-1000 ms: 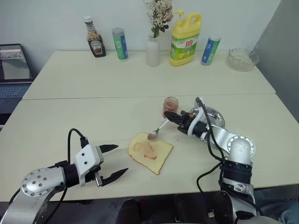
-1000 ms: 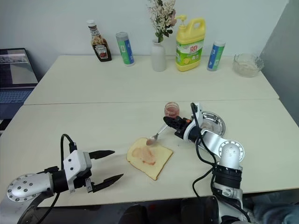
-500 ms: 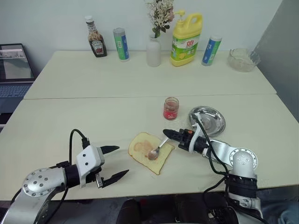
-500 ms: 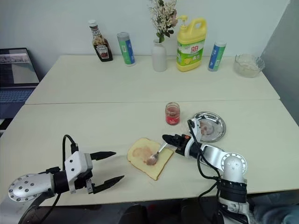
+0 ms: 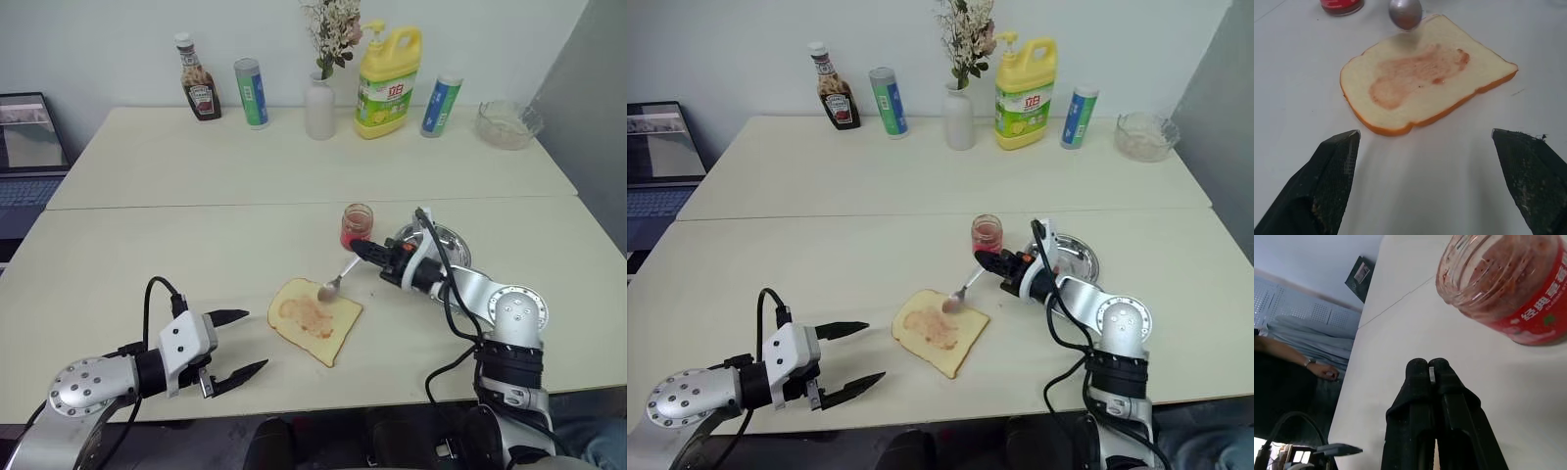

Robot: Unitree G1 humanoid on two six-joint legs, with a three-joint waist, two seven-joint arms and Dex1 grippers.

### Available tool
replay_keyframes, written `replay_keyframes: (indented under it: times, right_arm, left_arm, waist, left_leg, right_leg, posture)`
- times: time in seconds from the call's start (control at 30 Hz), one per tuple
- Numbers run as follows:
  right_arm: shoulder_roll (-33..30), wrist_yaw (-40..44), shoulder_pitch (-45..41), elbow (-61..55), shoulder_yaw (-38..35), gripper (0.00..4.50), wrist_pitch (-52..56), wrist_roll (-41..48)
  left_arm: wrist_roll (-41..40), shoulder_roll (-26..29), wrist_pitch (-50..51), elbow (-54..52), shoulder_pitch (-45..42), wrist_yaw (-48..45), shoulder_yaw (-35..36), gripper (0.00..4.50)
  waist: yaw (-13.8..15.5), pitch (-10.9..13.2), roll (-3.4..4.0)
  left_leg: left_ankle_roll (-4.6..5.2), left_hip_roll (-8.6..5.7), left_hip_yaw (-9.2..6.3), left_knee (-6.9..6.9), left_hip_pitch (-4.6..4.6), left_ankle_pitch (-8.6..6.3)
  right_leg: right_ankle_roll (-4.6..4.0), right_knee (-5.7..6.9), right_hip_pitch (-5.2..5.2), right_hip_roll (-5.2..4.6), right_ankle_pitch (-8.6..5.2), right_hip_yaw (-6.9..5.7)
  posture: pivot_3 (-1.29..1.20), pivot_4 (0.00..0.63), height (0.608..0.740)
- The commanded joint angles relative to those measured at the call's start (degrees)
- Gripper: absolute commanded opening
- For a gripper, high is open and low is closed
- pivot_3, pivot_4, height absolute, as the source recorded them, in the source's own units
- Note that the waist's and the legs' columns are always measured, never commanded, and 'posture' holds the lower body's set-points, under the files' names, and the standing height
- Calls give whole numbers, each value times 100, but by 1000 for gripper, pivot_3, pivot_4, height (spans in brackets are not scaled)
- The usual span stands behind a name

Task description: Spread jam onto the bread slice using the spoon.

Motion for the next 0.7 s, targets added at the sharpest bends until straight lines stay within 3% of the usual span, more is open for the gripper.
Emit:
replay_keyframes:
  times: [0.03, 0.33, 0.7]
  right_arm:
    - [67, 245, -73, 80, 200, 12, -280, -241]
    - [227, 334, 243, -44, 486, 12, -265, -509]
    - [-453, 200, 765, -586, -22, 12, 304, 125]
  left_arm:
    - [-51, 3, -102, -141, 22, -16, 59, 4500]
    - [-69, 24, 55, -280, -93, 24, -38, 4500]
    - [-85, 38, 144, -263, -284, -4, -102, 4500]
  waist:
    - [2, 0, 0]
    - [12, 0, 0]
    - [43, -1, 0]
  left_leg:
    - [0, -1, 0, -1, 0, 0]
    - [0, -1, 0, -1, 0, 0]
    - [0, -2, -1, -1, 1, 0]
  right_leg:
    - [-1, 0, 0, -1, 1, 0]
    - [-19, 0, -1, -2, 11, -2]
    - [2, 0, 0, -1, -2, -1]
  posture:
    - [0, 150, 740]
    - [0, 150, 740]
    - [0, 150, 740]
